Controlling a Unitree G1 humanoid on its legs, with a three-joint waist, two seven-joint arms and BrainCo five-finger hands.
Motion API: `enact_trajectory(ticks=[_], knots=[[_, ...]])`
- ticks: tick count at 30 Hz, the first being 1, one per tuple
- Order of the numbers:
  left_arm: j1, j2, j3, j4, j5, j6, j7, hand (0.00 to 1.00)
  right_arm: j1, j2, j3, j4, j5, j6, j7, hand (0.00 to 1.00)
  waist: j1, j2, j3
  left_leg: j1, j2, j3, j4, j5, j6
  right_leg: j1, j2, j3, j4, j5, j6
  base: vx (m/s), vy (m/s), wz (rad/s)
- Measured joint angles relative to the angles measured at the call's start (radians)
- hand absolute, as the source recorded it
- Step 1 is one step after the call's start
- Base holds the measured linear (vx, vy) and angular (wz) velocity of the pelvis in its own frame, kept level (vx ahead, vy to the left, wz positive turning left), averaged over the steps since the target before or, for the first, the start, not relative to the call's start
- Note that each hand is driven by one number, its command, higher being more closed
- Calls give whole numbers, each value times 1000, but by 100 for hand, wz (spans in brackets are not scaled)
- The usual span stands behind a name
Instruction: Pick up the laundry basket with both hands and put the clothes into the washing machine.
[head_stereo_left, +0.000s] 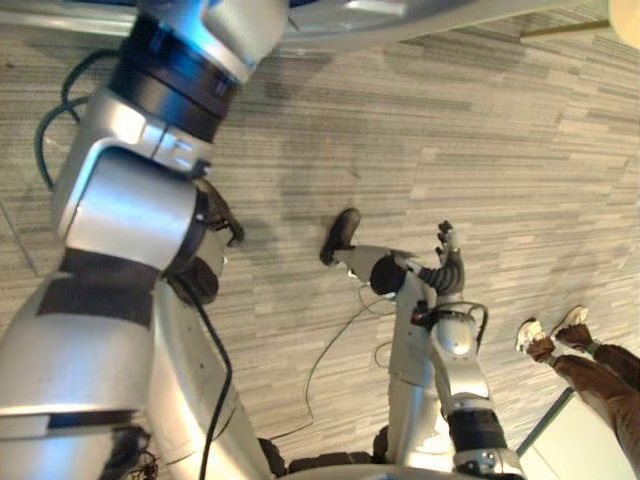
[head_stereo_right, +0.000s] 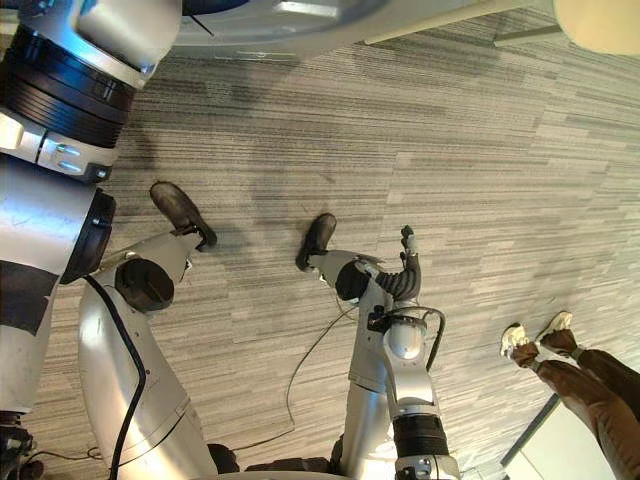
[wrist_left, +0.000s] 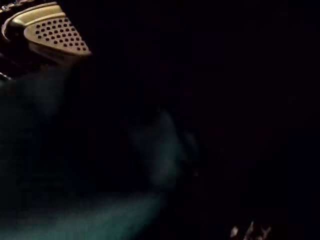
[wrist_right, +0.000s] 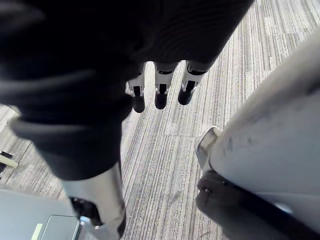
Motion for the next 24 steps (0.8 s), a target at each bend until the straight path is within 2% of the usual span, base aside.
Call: enact_trajectory(ticks=[6,8,9,11,14,16,19,22,24], knots=[[150,-14,-6,39,99,1,-43,0,2,-31,1,49,10,-2,-1,0,4,0,0,50,-19,13,-55,28,-16,42,-11,-16,-31,3,-6,-18,3,15],[202,-66,48,39,94,6,-41,0,3,-33,2,65,19,-1,-4,0,14,0,0,66,-26,13,-82,43,-24,56,-12,-27,-44,6,-11,-23,-22,22],[216,-104,115,38,20,17,-42,0,3,-35,8,73,19,2,-12,0,16,0,0,74,-32,13,-95,53,-27,63,-14,-31,-49,6,-11,-20,-29,19],[217,-149,184,33,-104,21,-42,0,3,-35,10,73,20,12,-21,0,16,0,0,80,-36,14,-109,61,-29,68,-15,-35,-54,6,-12,-25,-28,12],[241,-177,256,-23,-274,10,-34,0,1,-38,10,73,20,44,-21,0,18,0,0,86,-43,14,-125,71,-37,71,-16,-40,-60,7,-13,-24,-21,8],[270,-180,293,-50,-384,-24,-22,0,1,-41,10,75,20,53,-21,0,17,0,0,93,-52,14,-144,84,-38,75,-19,-46,-69,8,-18,-23,-24,14],[363,-177,329,-102,-624,-88,-28,0,1,-46,10,81,23,93,-17,0,25,1,0,113,-58,14,-165,96,-42,96,-24,-60,-78,9,-20,-13,-18,13],[449,-153,327,-197,-722,-122,-45,0,1,-63,10,91,38,114,4,0,39,2,0,134,-69,22,-186,104,-47,105,-31,-59,-85,9,-20,-19,-13,11],[553,-87,336,-324,-764,-161,-65,0,2,-63,10,92,37,120,12,0,45,6,1,137,-70,19,-189,107,-50,113,-32,-65,-86,7,-24,-19,-8,8]])
